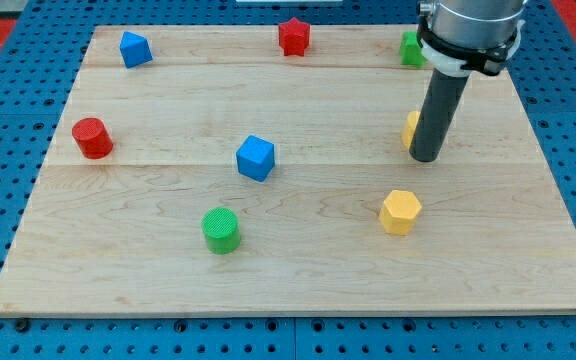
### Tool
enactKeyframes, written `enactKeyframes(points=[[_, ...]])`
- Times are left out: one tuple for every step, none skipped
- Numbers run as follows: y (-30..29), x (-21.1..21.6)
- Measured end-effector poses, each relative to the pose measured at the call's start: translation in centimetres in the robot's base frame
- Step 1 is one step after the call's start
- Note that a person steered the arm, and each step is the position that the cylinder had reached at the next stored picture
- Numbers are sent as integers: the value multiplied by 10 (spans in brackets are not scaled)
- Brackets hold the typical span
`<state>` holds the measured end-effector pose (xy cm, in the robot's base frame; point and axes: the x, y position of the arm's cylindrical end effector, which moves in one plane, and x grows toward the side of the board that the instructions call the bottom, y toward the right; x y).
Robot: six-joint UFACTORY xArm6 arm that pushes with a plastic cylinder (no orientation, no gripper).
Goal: Push the hexagon at the left bottom of the board
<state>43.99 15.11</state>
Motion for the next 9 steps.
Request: enactKeyframes(points=[[-22,19],[-30,23],[-30,22],[-30,22],[-32,22],[-74,21],[-116,21],[-35,20],[33,64]])
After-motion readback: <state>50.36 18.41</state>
